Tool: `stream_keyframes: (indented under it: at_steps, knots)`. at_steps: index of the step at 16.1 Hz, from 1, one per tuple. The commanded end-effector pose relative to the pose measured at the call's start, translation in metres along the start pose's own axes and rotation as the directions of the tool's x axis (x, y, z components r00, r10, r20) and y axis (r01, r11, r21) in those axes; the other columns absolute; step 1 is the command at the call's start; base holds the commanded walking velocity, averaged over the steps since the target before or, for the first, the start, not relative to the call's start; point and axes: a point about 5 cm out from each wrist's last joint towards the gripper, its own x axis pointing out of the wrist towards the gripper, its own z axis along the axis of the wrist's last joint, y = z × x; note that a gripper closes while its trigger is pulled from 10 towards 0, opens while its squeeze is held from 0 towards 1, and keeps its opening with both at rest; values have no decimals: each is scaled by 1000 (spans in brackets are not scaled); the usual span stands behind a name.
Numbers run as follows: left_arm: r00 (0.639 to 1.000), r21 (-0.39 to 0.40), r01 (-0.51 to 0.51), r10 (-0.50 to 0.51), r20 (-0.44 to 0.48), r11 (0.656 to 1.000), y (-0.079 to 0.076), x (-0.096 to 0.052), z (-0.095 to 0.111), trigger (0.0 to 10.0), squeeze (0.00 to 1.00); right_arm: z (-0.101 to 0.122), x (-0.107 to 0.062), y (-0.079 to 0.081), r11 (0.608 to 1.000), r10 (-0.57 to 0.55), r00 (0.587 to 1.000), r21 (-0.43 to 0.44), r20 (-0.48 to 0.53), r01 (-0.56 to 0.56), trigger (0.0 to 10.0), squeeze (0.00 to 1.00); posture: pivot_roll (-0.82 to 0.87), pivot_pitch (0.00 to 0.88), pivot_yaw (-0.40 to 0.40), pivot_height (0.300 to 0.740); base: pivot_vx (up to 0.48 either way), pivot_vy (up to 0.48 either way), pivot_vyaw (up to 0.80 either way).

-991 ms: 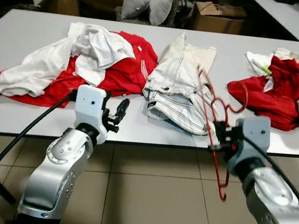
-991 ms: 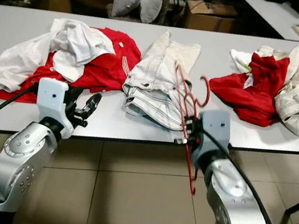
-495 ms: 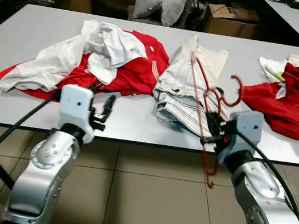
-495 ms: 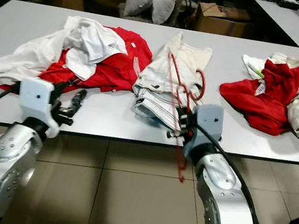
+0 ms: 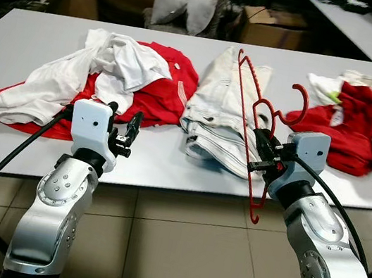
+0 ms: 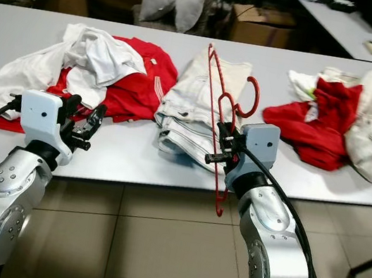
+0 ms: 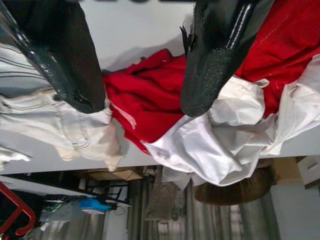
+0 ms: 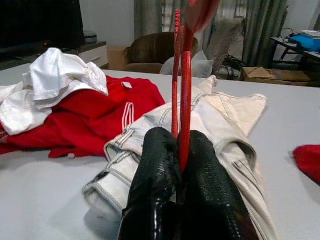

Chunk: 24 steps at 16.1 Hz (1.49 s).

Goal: Hang hanger

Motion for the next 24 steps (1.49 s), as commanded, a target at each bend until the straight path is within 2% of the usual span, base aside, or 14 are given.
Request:
stream_keyframes:
  at_steps: [1, 5, 8, 24]
  knots:
    - [1000, -5, 9, -9, -5, 1000, -2, 1, -2, 10000, 0, 4, 3, -1, 1000, -12, 1000, -5, 23, 12, 10000, 0, -142, 0, 17, 740, 375, 0, 0]
    - [1000, -1, 19, -19, -13, 1000, -1, 3, -4, 10000, 0, 3, 2, -7, 997, -45, 999, -60, 12, 46, 10000, 0, -154, 0, 24, 740, 373, 0, 0]
    - [1000, 0, 26, -26, -15, 1000, -3, 3, -4, 10000, 0, 3, 2, -8, 996, -50, 999, -69, 7, 50, 10000, 0, -154, 0, 21, 740, 375, 0, 0]
    - [996, 11, 83, -84, 8, 996, -10, 11, -1, 10000, 0, 2, 4, -9, 995, -84, 996, -58, 11, 84, 10000, 0, -169, 0, 50, 740, 339, 0, 0]
